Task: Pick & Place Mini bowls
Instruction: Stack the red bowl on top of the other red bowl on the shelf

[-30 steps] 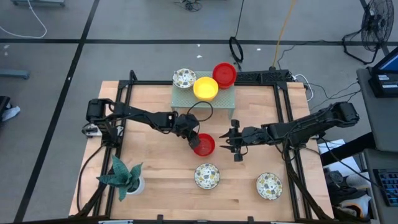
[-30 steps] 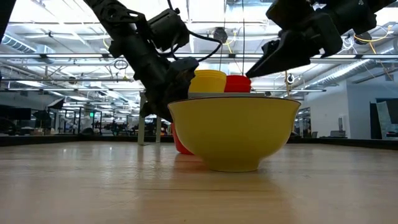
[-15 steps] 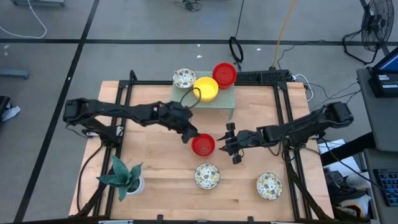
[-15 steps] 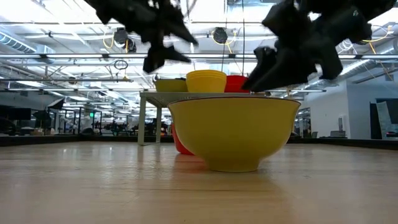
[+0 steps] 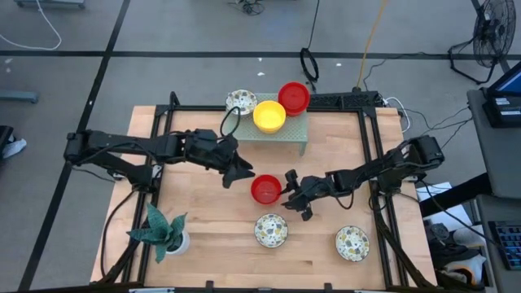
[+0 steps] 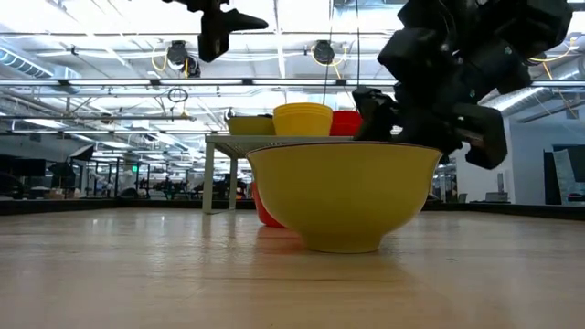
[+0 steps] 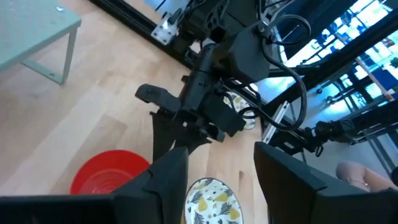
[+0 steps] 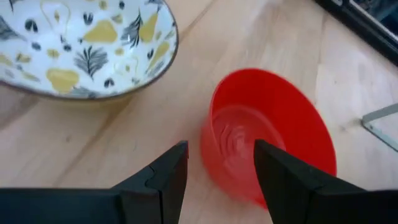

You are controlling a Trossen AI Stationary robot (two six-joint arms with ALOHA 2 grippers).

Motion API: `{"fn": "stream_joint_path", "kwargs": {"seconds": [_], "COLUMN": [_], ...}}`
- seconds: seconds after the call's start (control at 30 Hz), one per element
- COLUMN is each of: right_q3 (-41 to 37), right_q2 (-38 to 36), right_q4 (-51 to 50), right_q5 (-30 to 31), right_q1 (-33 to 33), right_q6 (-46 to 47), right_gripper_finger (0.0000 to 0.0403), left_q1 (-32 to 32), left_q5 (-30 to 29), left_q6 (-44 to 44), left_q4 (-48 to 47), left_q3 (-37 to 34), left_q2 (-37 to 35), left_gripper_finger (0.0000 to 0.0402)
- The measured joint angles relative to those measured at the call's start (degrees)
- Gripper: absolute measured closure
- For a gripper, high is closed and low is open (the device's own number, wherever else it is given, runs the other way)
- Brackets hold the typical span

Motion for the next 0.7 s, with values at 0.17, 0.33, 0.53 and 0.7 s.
{"fn": "stream_joint_path", "kwargs": {"seconds": [0.17,0.33,0.53,0.7], "right_q3": [0.1,3.0,7.5,8.3], "right_q2": [1.5,5.5,10.7,11.3], "right_q4": [1.3,1.4,-3.3,-6.8], "right_q5": [-1.1,-1.1,3.1,3.1], "right_q1": [0.0,0.0,0.0,0.0], "right_q6": [-2.2,-3.4,-5.0,-4.0], "right_gripper_finger": [0.0232,0.0232,0.0232,0.0243], "left_q1": [-0.1,-0.1,-0.1,-0.1], "left_q5": [-0.3,-0.5,-0.5,-0.4], "left_q6": [-0.3,-0.3,-0.3,-0.3], "left_q4": [0.1,0.1,0.1,0.0], "left_q3": [0.0,0.0,0.0,0.0], "left_q2": [-0.2,-0.2,-0.2,-0.2], "left_gripper_finger": [0.0213,0.0213,0.0213,0.0213]}}
